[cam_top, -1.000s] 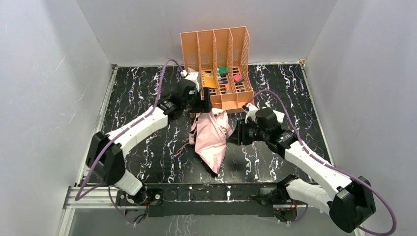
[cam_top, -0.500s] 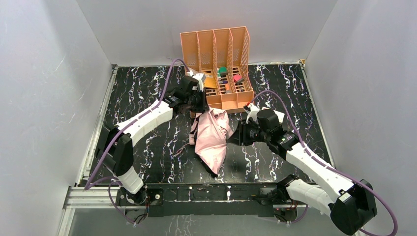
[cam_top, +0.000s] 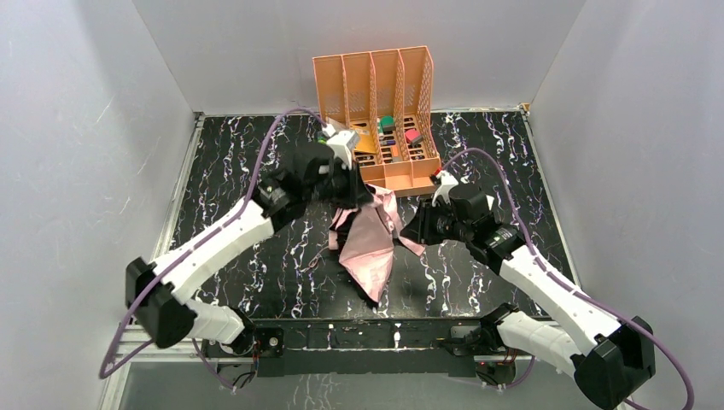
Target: Put away the umbrella
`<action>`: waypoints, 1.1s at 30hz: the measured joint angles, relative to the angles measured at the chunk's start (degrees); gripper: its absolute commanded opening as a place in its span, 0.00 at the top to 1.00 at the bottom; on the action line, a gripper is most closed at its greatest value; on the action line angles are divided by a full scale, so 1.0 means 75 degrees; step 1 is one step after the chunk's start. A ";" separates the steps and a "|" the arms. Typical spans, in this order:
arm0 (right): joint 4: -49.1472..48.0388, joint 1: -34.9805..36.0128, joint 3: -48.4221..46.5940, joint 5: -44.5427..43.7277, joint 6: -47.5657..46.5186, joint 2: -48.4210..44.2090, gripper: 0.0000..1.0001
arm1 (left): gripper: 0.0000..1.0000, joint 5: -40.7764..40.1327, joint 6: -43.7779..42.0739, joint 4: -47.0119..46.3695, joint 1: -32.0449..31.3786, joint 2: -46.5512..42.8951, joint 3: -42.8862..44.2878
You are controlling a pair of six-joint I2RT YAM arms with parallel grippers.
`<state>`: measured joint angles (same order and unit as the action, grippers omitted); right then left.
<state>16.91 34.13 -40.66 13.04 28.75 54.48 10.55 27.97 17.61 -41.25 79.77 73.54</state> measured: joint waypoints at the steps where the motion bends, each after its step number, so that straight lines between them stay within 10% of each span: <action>1: 0.0032 0.0000 -0.0114 -0.0064 -0.0003 0.0000 0.69 | 0.93 -0.0026 0.0058 -0.0009 -0.0254 -0.0236 -0.0122; 10: 0.0175 0.0000 -0.1072 -0.0227 -0.0044 0.0006 0.71 | 0.93 -0.0819 0.1125 -0.0152 -0.3010 -0.1638 -0.2081; 17: 0.0099 0.0009 -0.1332 0.0874 -0.0201 0.0539 0.75 | 0.60 -0.1416 0.1667 -0.0291 -0.4701 -0.1641 -0.3010; 33: -0.1848 0.2264 0.0300 0.0044 0.1285 0.1594 0.85 | 0.38 -0.3168 0.2165 -0.0254 -0.4794 -0.4945 -0.4552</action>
<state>3.05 51.11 -38.41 13.37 38.39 66.43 -13.21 44.21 15.70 -77.21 42.68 39.40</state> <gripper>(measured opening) 0.159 0.611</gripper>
